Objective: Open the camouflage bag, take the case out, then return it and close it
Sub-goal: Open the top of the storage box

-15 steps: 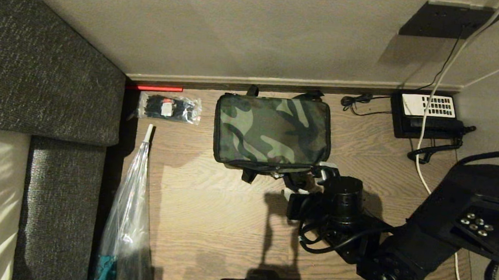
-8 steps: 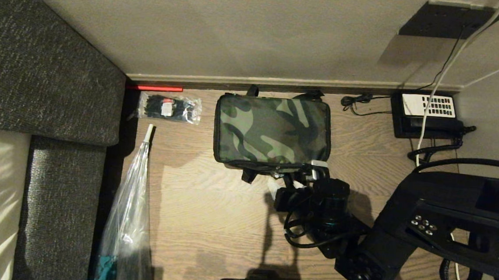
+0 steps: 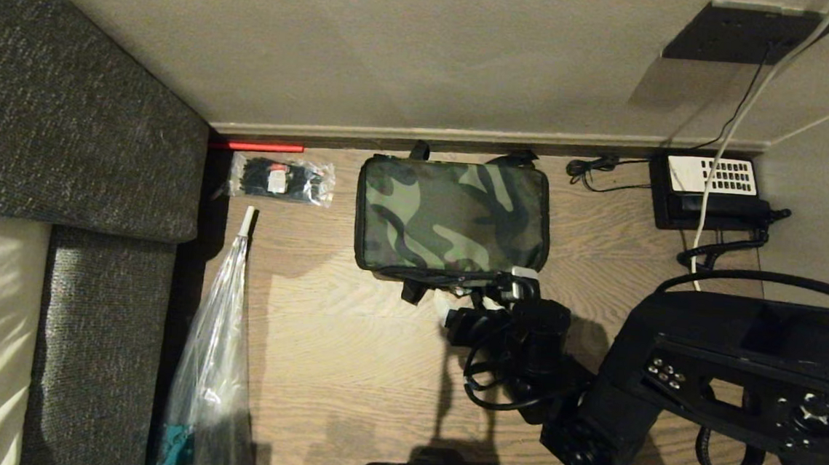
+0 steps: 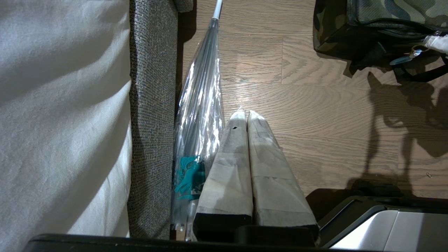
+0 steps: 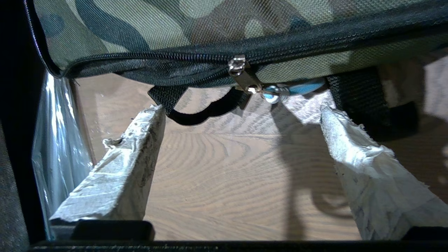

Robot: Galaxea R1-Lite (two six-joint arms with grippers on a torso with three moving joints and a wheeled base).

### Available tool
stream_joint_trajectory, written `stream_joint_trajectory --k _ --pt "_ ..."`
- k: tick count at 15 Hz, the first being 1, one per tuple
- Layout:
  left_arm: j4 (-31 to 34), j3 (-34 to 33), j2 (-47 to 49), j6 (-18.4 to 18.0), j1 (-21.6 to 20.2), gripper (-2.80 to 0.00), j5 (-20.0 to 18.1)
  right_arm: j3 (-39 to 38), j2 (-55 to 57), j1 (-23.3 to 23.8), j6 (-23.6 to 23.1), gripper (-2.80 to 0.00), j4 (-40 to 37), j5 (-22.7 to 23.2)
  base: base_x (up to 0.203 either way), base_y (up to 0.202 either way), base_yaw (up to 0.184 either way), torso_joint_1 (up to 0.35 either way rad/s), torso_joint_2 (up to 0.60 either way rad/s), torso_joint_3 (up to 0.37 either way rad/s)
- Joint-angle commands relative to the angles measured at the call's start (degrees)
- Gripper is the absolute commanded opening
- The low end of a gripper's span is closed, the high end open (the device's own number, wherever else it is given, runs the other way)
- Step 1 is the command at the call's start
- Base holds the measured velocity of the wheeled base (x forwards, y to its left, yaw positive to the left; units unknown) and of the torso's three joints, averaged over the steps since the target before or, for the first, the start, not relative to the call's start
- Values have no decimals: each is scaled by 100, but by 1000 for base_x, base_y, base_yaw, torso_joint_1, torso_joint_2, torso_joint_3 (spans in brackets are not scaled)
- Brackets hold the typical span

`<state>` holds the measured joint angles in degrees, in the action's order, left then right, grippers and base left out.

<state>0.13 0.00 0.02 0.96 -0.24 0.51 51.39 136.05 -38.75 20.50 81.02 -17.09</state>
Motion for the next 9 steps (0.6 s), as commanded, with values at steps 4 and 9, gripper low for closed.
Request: stream_joint_trajectory --k 4,9 --pt "2 -18 -11 0 -2 -280 2 238 359 3 7 0 67 60 0 0 0 0 0 0" --pt "-3 -18 -11 4 -2 -280 2 473 570 130 4 0 106 132 0 0 0 0 0 0"
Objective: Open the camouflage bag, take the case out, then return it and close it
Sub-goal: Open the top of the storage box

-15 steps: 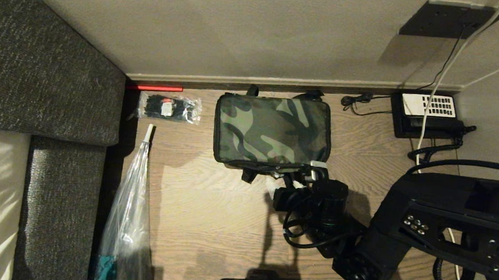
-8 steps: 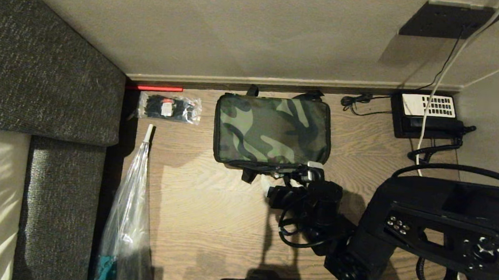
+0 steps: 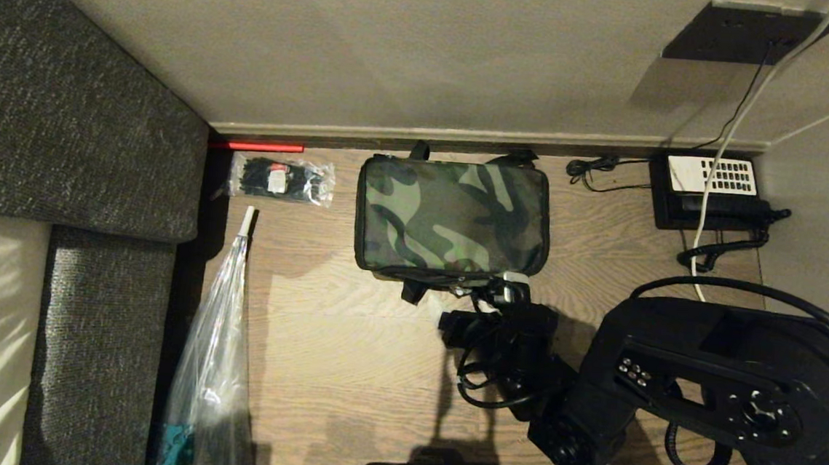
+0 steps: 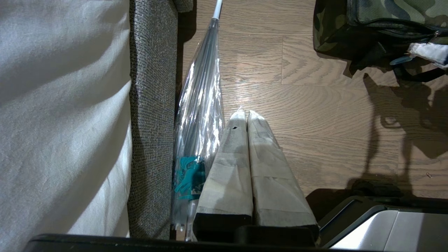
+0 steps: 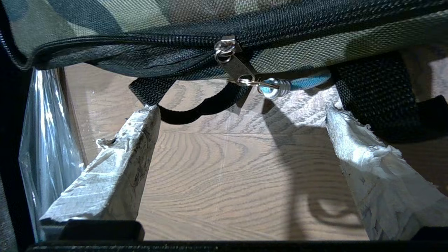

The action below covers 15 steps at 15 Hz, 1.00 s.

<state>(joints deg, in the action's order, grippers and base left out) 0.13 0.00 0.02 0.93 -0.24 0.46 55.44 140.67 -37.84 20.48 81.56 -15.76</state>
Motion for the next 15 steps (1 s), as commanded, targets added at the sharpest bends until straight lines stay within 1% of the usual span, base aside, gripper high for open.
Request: stream_joint_trajectory --k 1,5,9,10,15 --pt "-5 -18 -11 4 -2 -280 6 114 147 63 0 0 96 2 0 0 0 0 0 0" --pt "-5 -18 -11 4 -2 -280 6 442 318 237 -23 0 227 20 0 0 0 0 0 0" --pt "4 -18 -11 4 -2 -280 6 527 364 295 -44 0 241 55 0 0 0 0 0 0" --pt "4 -18 -11 4 -2 -280 6 563 390 302 -44 -280 287 70 0 0 0 0 0 0" --pt "4 -18 -11 4 -2 -280 6 541 385 312 -176 -280 334 73 0 0 0 0 0 0"
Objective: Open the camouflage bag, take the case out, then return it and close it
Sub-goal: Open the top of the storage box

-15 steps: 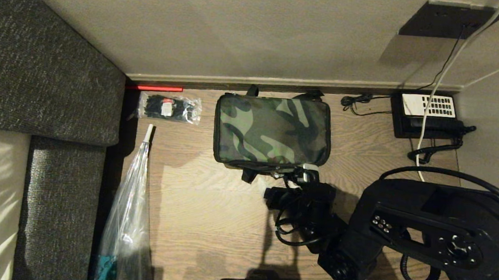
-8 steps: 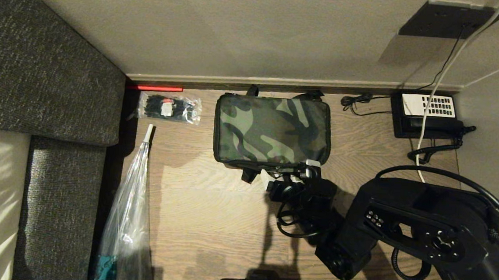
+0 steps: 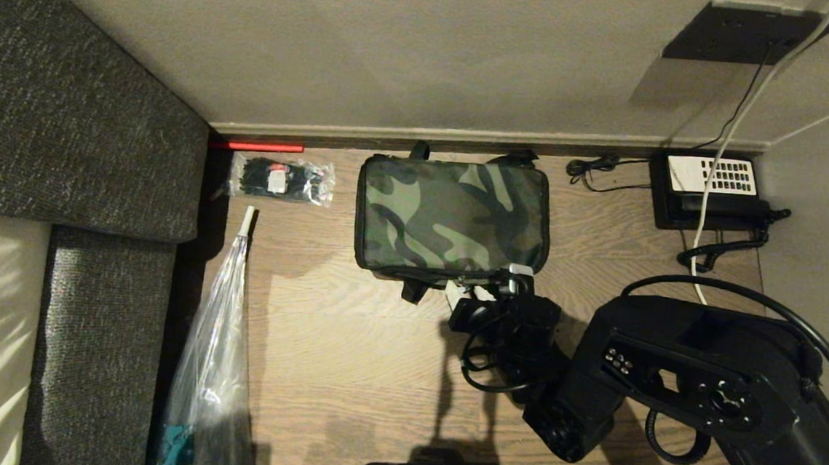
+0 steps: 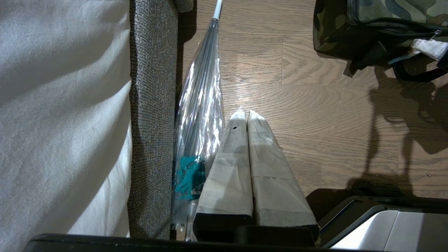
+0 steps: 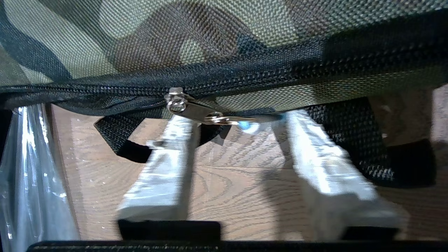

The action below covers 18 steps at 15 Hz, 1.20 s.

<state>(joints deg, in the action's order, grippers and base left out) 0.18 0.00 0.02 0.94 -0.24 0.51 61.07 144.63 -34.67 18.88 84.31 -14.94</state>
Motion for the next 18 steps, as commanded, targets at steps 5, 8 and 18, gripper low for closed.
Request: stream_joint_trajectory --k 5,8,18 --pt "-9 -18 -11 3 -2 -280 2 -98 -88 -5 -62 -280 77 -60 0 0 0 0 0 0" --pt "-1 -18 -11 3 -2 -280 2 -421 -342 -5 -112 -280 71 -25 0 0 0 0 0 0" --pt "-8 -18 -11 5 -2 -280 2 -1581 -1208 -6 -106 -280 6 118 0 0 0 0 0 0"
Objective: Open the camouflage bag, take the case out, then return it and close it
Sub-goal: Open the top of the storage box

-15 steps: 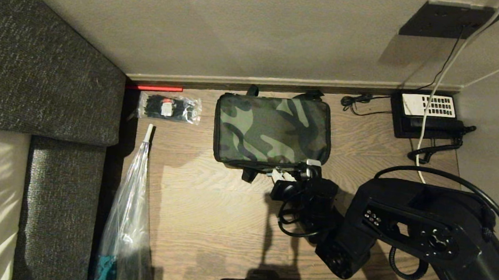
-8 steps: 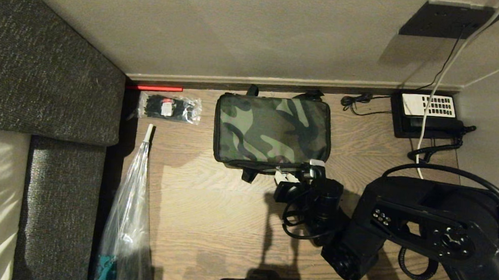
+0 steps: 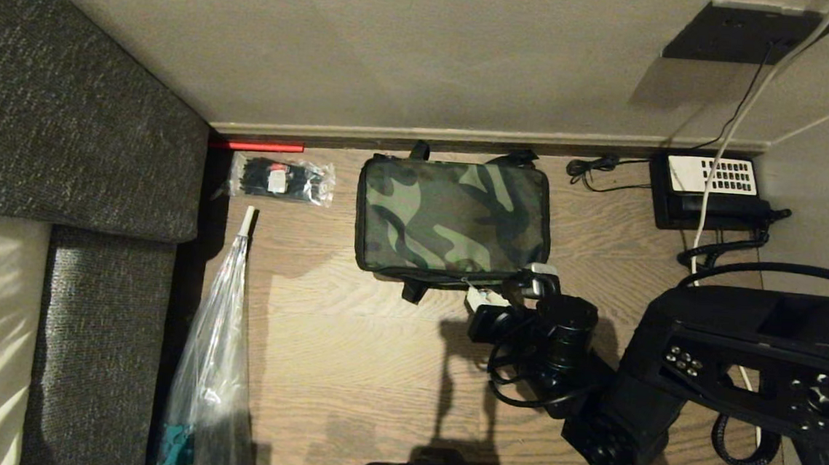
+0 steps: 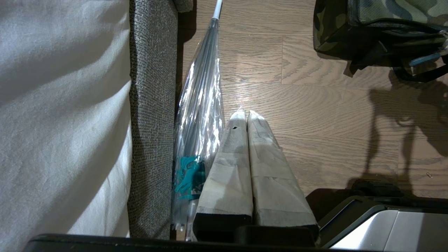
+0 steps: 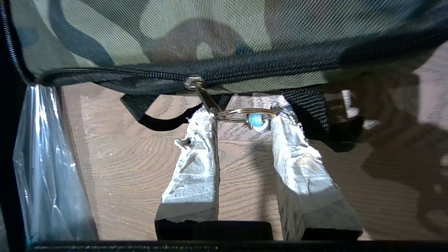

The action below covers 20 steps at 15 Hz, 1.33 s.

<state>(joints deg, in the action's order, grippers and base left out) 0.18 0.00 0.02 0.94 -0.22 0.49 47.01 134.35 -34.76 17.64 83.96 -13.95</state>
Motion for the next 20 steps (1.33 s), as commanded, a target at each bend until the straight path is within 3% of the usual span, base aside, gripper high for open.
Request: stream_joint_trajectory --k 1,20 --pt "-9 -18 -11 3 -4 -280 4 -345 -209 4 26 -280 28 106 0 0 0 0 0 0" --pt "-9 -18 -11 3 -4 -280 4 -816 -366 645 -410 -280 33 252 0 0 0 0 0 0"
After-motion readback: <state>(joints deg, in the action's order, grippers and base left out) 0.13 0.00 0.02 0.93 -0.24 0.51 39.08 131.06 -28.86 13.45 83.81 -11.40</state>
